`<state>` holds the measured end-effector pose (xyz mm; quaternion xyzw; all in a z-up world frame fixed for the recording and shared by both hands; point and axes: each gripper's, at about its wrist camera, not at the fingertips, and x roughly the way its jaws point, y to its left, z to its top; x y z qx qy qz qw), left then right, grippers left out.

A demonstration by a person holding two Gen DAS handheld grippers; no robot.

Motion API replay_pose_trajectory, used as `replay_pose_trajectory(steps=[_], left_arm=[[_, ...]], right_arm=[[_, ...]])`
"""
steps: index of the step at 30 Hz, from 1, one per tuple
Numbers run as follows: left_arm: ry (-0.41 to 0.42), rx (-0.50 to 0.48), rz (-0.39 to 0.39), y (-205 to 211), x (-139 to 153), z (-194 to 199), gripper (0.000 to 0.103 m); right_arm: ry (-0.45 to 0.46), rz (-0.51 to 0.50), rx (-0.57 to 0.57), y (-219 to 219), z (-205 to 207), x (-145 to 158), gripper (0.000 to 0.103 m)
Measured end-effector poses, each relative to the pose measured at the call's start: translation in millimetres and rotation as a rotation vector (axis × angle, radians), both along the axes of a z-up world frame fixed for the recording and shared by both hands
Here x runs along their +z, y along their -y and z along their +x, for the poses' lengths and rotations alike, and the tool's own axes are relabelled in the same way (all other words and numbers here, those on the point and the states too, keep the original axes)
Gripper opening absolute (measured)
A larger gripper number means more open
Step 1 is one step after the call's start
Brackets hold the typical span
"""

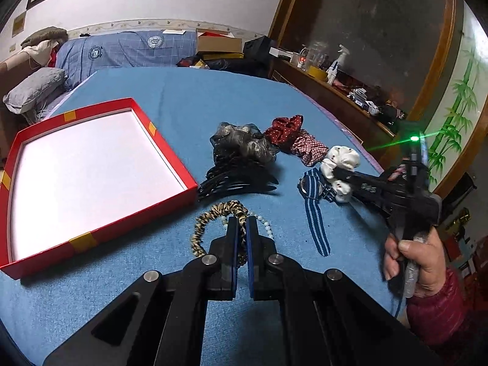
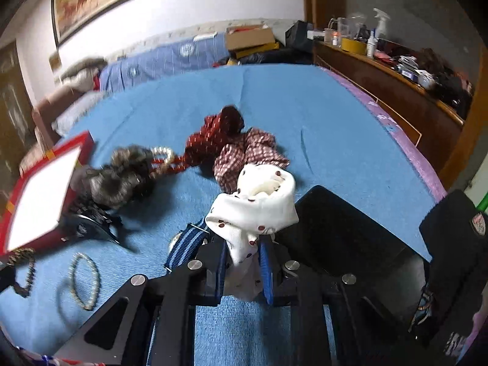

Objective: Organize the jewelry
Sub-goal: 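Grasp the beaded bracelet with the left tool while the right tool grasps the white polka-dot scrunchie, then carry the bracelet and scrunchie into the red-rimmed box with both tools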

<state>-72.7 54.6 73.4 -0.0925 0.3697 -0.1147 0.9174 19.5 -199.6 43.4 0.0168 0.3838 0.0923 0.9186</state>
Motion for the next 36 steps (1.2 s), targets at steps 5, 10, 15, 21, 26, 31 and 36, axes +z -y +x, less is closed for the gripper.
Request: replay_pose_trajectory(steps=[5,10,15,21,26,31,36], left_arm=[[0.000,0.010,-0.008,-4,1,0,0.004],[0.014,0.013,-0.007,-4,6,-4,0.004],[0.026,0.016,-0.007,-5,10,-8,0.004],[0.039,0.032,-0.008,-9,15,-12,0.004],[0.052,0.064,0.009,-15,17,-14,0.004],[0.064,0.110,0.027,-25,19,-14,0.004],[0.087,0.168,0.069,-39,24,-14,0.004]], right_arm=[[0.069,0.068,0.040,3,-19,19,0.018],[0.114,0.168,0.130,-2,-36,38,0.018],[0.125,0.194,0.190,-15,-47,44,0.018],[0.114,0.201,0.242,-27,-54,46,0.018],[0.108,0.185,0.284,-42,-57,47,0.018],[0.085,0.190,0.331,-58,-57,46,0.018],[0.086,0.178,0.383,-81,-57,51,0.018]])
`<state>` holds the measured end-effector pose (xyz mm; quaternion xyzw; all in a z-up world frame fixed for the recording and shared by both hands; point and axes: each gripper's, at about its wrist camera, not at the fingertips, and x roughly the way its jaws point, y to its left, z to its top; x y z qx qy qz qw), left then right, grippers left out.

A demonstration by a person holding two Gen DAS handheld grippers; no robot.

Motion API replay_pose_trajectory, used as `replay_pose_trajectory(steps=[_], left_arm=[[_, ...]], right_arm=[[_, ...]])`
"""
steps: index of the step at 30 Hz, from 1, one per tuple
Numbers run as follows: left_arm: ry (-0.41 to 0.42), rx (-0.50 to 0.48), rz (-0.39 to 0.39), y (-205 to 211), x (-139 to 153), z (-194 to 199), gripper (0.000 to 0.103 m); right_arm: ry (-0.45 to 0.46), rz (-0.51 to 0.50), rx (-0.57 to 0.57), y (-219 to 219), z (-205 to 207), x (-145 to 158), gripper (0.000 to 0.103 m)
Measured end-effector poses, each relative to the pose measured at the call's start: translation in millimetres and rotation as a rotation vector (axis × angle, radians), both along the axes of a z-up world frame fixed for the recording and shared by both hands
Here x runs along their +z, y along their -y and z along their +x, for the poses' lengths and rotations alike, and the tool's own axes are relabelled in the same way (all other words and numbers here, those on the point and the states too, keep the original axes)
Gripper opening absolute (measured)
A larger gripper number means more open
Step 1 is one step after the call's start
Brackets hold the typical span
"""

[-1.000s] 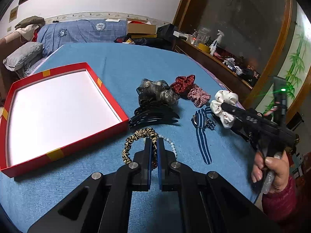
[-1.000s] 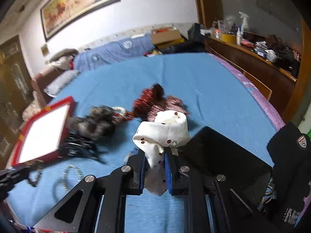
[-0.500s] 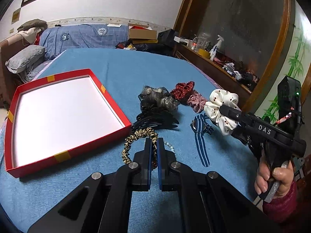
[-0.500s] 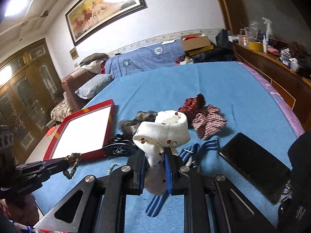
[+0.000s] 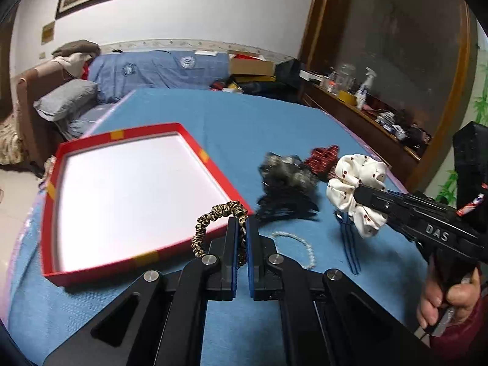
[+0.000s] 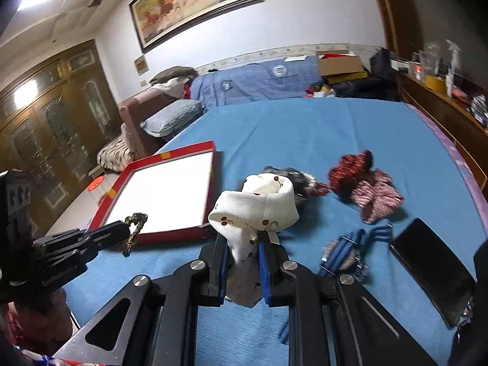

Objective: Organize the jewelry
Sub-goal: 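Carry the bracelet and scrunchie into the red-rimmed box with both tools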

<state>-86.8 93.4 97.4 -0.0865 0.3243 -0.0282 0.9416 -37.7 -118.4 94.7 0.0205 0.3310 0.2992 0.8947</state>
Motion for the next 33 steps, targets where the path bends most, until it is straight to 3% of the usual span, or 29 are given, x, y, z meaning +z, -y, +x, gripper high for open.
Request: replay_pose_trajectory(steps=[11,21,24,27,33], left_arm=[[0.021,0.107,0.033,-47,9,12,0.004],[0.011,0.230,0.040,-114,19,75,0.004],[-0.019,0.285,0.029,-136,11,104,0.004],[-0.071,0.311,-0.030,-157,-5,133,0.004],[-0.132,0.370,0.024,-171,-28,151,0.004]], right_arm=[[-0.019,-0.015,0.133,-69,11,14,0.019],[-0.020,-0.042,0.201,-145,48,35,0.019],[-0.058,-0.021,0.201,-165,70,35,0.019],[-0.093,-0.007,0.191,-184,93,29,0.019],[-0.158,-0.016,0.180,-222,127,7,0.019]])
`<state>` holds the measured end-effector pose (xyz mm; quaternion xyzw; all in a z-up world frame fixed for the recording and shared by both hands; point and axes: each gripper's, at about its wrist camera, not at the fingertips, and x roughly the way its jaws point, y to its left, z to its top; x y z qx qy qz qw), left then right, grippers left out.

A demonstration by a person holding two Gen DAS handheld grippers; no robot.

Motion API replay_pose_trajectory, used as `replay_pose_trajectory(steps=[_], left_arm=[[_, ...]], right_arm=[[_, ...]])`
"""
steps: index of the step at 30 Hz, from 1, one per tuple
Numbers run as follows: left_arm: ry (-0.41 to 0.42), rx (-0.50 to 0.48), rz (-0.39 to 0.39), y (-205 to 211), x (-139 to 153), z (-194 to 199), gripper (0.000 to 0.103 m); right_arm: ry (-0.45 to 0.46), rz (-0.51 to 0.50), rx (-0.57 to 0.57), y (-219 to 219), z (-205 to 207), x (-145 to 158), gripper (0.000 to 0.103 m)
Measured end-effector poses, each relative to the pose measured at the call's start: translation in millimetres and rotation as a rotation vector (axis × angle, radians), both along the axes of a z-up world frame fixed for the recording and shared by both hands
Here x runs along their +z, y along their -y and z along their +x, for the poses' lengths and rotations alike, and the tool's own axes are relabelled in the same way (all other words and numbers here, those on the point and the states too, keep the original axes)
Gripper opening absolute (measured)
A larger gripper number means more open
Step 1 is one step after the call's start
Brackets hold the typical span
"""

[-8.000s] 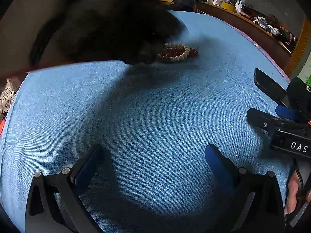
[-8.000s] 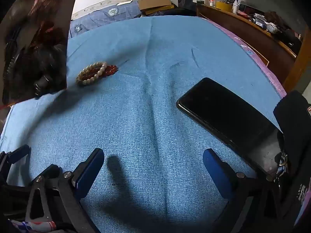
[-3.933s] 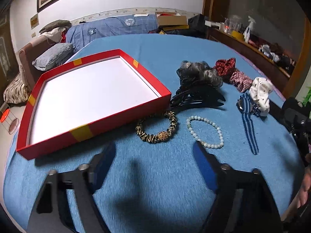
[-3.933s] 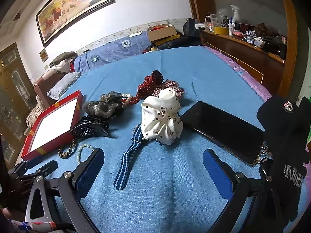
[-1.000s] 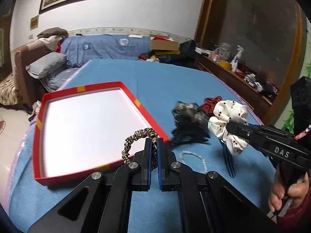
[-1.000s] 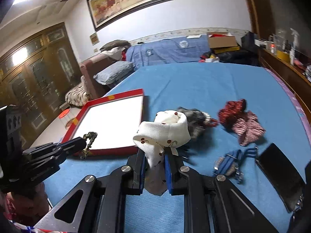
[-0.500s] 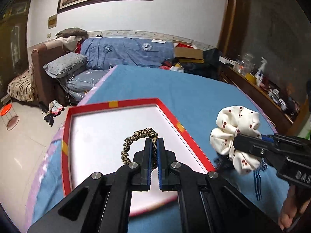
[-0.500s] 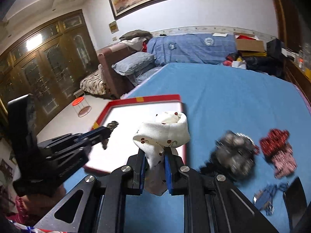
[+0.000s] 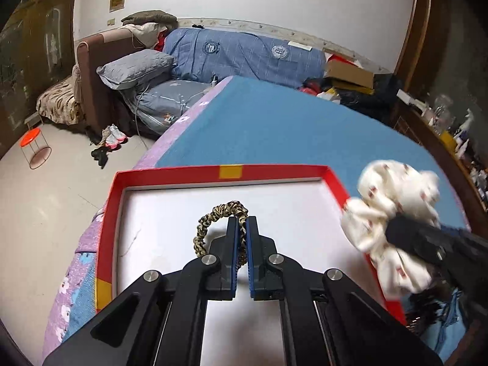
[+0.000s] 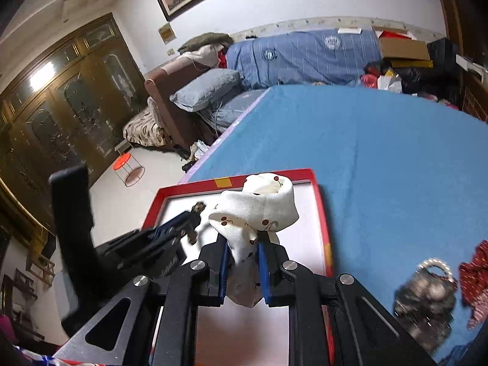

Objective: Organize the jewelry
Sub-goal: 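Carry the bracelet and scrunchie into the red-rimmed box with both tools, then open both tools to release the bracelet and scrunchie in the box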

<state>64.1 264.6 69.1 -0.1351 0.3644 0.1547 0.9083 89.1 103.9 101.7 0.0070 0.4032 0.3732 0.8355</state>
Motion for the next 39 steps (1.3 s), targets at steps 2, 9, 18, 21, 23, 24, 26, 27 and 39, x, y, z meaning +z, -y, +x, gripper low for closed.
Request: replay_pose_trajectory(steps=[2,9,18,21,23,24,26,27,39], left_arm=[[-0.008,0.031,0.009,-6,-5,0,0.004],[-0.011,0.077,-0.032,-23,-12,-1,0.004],[-0.041,0.092,-0.058,-28,-18,3,0.005],[-0.047,0.090,-0.057,-27,-19,5,0.005],[-0.049,0.093,-0.059,-27,-20,5,0.005],[-0.049,0.095,-0.060,-26,-21,5,0.005],[-0.049,0.099,-0.063,-27,-22,6,0.005],[-0.047,0.102,-0.062,-27,-22,5,0.005],[-0.009,0.110,-0.045,-24,-17,-1,0.023]], right_arm=[[-0.013,0.003,0.003,-10,9,-7,0.019],[-0.090,0.026,0.009,-40,36,-30,0.019],[-0.114,-0.029,-0.007,-51,47,-50,0.020],[-0.124,-0.031,-0.010,-53,50,-52,0.020],[-0.125,-0.032,-0.013,-50,51,-52,0.020],[-0.126,-0.032,-0.014,-50,51,-52,0.021],[-0.133,-0.030,-0.014,-49,51,-52,0.027],[-0.134,-0.032,-0.018,-48,50,-51,0.029],[-0.099,-0.004,-0.036,-32,42,-35,0.055]])
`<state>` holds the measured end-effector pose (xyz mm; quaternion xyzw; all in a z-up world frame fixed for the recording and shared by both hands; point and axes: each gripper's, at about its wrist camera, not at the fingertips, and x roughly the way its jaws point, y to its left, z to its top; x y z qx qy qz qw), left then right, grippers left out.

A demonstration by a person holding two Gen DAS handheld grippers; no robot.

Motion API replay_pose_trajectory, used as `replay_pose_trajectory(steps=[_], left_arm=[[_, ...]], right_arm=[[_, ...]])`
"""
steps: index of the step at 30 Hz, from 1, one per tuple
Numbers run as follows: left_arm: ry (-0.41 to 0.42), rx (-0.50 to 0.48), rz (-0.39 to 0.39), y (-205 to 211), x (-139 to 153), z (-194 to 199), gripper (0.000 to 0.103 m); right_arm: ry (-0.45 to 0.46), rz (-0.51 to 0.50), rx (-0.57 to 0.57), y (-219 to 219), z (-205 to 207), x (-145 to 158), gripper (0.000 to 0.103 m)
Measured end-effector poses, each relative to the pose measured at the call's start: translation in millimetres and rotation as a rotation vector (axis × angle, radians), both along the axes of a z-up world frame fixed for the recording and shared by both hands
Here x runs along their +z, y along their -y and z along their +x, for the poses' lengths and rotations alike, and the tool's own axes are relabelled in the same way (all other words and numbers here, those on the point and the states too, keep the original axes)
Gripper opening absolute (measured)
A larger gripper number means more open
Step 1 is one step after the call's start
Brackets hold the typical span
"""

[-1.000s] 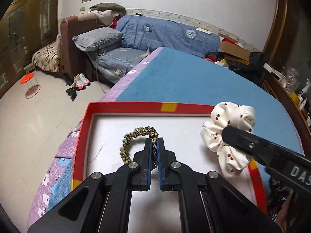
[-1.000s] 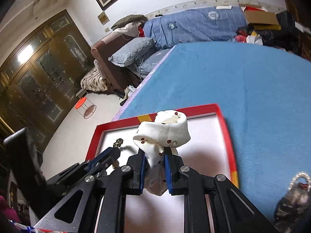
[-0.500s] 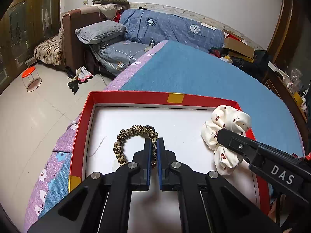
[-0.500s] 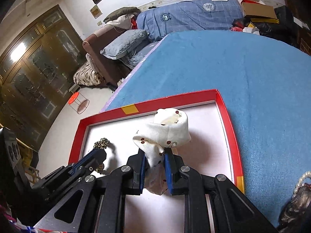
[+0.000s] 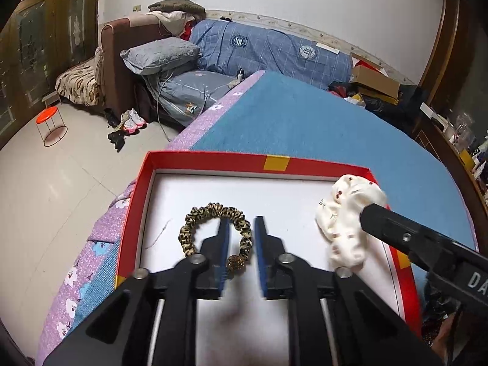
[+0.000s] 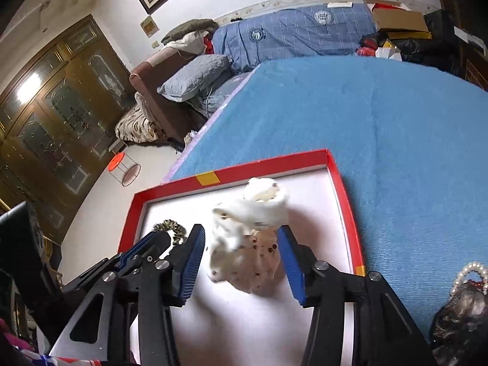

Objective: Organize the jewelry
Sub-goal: 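Open both tools to release the bracelet and scrunchie in the box, then move both tools back toward the black hair clips and striped watch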

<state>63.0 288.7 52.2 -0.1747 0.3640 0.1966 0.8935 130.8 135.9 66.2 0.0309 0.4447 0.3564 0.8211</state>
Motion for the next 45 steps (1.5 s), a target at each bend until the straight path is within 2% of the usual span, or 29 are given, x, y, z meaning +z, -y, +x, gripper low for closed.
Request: replay_pose_trajectory(steps=[1,5,14,16,24,28,32,36,41,45], left_arm=[[0.007,0.002,0.004,0,2,-1,0.027],[0.066,0.003,0.018,3,12,-8,0.027],[0.131,-0.018,0.067,13,23,-15,0.029],[0.145,-0.023,0.083,16,25,-16,0.034],[0.152,-0.014,0.118,27,31,-21,0.034],[0.157,-0.044,0.104,42,43,-30,0.035],[0.150,-0.116,0.104,71,51,-45,0.036],[0.155,-0.210,0.110,108,52,-60,0.037],[0.156,-0.353,0.125,161,53,-74,0.037],[0.154,-0.430,0.138,191,51,-81,0.037]], right_arm=[[0.004,0.002,-0.004,2,-2,3,0.055],[0.019,0.038,-0.010,17,-16,15,0.055],[0.208,0.043,0.040,71,-92,38,0.056],[0.213,0.055,0.036,87,-105,36,0.056],[0.181,0.070,-0.042,144,-124,29,0.058],[0.212,0.067,-0.103,175,-130,38,0.068],[0.228,0.091,-0.150,212,-136,43,0.068],[0.257,0.061,-0.220,244,-141,38,0.068],[0.233,0.077,-0.282,279,-139,28,0.068],[0.213,0.083,-0.313,301,-140,15,0.068]])
